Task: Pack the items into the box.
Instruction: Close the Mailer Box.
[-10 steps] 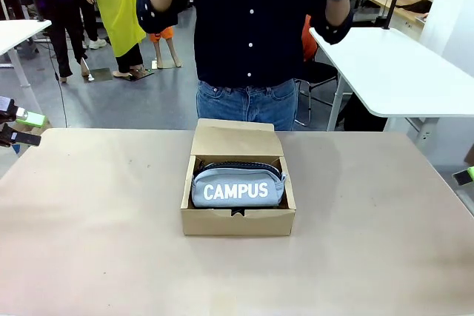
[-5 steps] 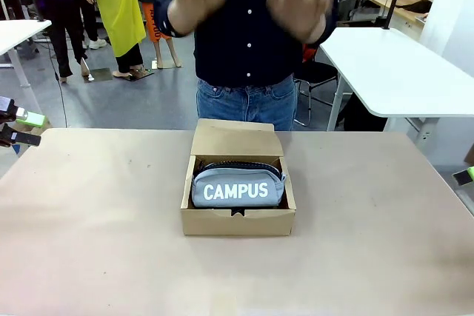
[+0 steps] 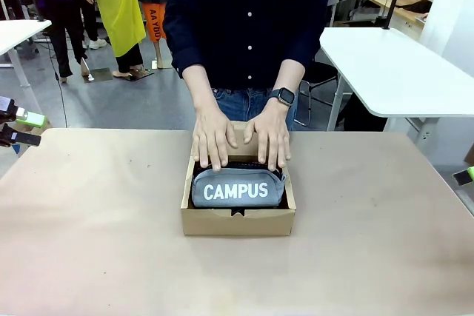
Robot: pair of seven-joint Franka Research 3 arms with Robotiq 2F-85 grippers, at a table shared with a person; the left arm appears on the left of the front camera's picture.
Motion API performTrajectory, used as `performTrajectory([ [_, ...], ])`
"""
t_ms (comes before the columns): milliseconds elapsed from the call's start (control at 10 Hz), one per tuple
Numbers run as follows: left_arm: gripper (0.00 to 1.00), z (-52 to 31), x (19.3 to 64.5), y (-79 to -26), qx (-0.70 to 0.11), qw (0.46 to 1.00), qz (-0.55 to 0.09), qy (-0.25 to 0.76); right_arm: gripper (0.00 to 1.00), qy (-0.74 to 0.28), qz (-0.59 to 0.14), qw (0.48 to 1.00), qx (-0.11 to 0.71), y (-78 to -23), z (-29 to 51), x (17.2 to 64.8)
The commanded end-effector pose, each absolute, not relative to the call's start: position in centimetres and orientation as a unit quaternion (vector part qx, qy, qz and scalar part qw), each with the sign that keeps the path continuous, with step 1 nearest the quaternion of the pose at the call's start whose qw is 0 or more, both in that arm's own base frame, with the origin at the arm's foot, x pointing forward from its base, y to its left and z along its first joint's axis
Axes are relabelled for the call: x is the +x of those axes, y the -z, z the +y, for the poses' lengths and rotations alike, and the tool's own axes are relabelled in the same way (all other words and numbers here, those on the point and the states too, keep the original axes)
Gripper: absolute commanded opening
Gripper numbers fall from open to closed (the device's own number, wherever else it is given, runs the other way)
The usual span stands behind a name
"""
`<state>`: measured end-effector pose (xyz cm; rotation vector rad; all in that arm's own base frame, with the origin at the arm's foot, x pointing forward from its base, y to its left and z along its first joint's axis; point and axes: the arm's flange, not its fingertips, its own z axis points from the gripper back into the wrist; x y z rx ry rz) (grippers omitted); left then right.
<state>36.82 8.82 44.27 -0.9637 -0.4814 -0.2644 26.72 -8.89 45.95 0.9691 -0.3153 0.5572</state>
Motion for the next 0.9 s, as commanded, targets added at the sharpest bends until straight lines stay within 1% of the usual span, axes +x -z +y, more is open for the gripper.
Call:
performTrajectory([
  [0,1.00,8.9,36.6,-44.3,-0.457,0.850,-0.226,0.131,1.00,-0.275,-0.153,0.831,0.459,-46.1,-9.3,26.6],
  [400,1.00,8.8,36.8,-44.3,-0.458,0.850,-0.229,0.126,1.00,-0.263,-0.149,0.836,0.458,-46.0,-8.9,26.7],
  [500,1.00,7.6,37.3,-44.8,-0.476,0.843,-0.223,0.118,1.00,-0.266,-0.152,0.820,0.483,-46.4,-7.9,27.6],
  [600,1.00,5.9,38.7,-45.4,-0.488,0.835,-0.232,0.104,1.00,-0.238,-0.176,0.818,0.493,-47.1,-6.3,29.5],
  [700,1.00,3.6,40.7,-45.6,-0.499,0.829,-0.235,0.096,1.00,-0.222,-0.204,0.804,0.513,-47.3,-4.2,32.3],
  [800,1.00,1.1,43.5,-45.3,-0.524,0.814,-0.235,0.084,1.00,-0.170,-0.220,0.797,0.536,-46.9,-1.1,36.4],
])
